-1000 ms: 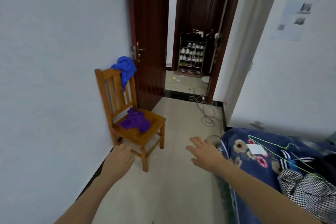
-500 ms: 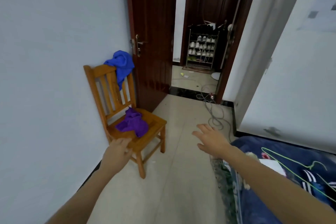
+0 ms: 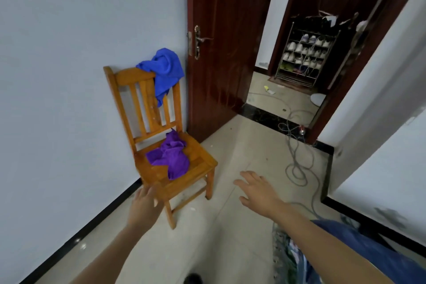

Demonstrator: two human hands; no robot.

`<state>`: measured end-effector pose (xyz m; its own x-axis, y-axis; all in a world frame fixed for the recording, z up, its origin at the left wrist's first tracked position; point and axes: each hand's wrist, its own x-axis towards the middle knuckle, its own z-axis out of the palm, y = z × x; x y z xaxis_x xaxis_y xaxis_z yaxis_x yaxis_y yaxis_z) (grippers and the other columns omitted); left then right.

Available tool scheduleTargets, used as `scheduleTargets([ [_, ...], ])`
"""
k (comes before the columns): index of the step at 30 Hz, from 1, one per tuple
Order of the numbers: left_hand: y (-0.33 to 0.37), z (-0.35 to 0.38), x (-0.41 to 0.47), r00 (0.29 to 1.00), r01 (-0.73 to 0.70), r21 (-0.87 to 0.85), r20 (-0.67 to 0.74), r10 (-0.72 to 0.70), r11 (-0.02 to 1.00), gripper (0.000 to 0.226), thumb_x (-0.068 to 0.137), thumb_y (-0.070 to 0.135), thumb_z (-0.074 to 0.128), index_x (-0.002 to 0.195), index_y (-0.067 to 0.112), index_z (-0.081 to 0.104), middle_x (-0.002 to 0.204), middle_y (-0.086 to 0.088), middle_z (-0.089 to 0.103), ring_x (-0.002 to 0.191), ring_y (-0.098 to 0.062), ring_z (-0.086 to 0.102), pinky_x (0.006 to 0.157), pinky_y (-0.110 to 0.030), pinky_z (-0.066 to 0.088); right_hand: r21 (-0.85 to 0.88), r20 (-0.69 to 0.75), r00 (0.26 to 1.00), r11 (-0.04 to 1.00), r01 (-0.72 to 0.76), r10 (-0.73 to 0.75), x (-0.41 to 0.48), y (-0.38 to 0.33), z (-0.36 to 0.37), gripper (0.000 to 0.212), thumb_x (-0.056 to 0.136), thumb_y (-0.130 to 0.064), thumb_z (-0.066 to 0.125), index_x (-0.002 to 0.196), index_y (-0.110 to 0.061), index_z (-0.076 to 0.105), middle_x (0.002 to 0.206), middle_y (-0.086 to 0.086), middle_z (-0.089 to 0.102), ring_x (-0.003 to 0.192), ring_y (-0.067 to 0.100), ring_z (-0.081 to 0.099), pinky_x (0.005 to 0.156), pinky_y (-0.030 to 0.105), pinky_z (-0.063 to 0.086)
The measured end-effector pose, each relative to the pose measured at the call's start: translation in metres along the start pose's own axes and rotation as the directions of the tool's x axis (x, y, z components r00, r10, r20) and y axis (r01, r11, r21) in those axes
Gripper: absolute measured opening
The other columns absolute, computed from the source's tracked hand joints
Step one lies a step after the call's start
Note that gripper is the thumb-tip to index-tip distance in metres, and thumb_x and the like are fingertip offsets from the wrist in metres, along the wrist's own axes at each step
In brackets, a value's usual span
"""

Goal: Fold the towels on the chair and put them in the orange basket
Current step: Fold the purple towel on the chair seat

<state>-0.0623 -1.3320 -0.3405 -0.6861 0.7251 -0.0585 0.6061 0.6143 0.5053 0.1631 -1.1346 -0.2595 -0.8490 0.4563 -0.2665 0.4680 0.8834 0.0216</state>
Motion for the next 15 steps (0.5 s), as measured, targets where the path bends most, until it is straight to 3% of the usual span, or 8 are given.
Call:
scheduleTargets([
  [5,-0.013,-0.003,0.077,0.978,0.182,-0.022,-0.097,-0.184,0.983,0.045,0.093,0.029,0.051,0.134,0.013,0.045,0.139,-0.009,0.046,0.129,-0.029,0.038,0.104,-0.041,0.037,0.013,-0.012,0.995,0.995,0.098,-0.098,0.092,0.032,-0.007,0.049,0.096,-0.026,0.041,0.144,-0.020,0.029,0.153,0.004,0.019,0.141,0.019,0.016,0.110,0.031,0.020],
  [10,-0.018,0.015,0.160,0.945,0.320,-0.175,-0.010,-0.326,0.931,0.037,0.094,0.032,0.047,0.128,0.017,0.046,0.131,-0.010,0.053,0.120,-0.031,0.046,0.097,-0.046,0.044,-0.142,0.087,0.987,0.979,0.149,-0.138,0.184,0.083,-0.035,0.048,0.095,-0.021,0.042,0.142,-0.016,0.032,0.149,0.009,0.027,0.139,0.024,0.019,0.108,0.035,0.020],
  [15,0.016,0.028,0.241,0.950,0.311,-0.173,0.085,-0.300,0.935,0.046,0.092,0.025,0.051,0.136,0.016,0.039,0.140,-0.007,0.043,0.128,-0.028,0.039,0.102,-0.040,0.039,-0.159,0.048,0.997,0.986,-0.050,0.058,0.241,0.172,-0.075,0.053,0.095,-0.030,0.042,0.144,-0.022,0.025,0.145,0.004,0.034,0.133,0.020,0.028,0.101,0.030,0.028],
])
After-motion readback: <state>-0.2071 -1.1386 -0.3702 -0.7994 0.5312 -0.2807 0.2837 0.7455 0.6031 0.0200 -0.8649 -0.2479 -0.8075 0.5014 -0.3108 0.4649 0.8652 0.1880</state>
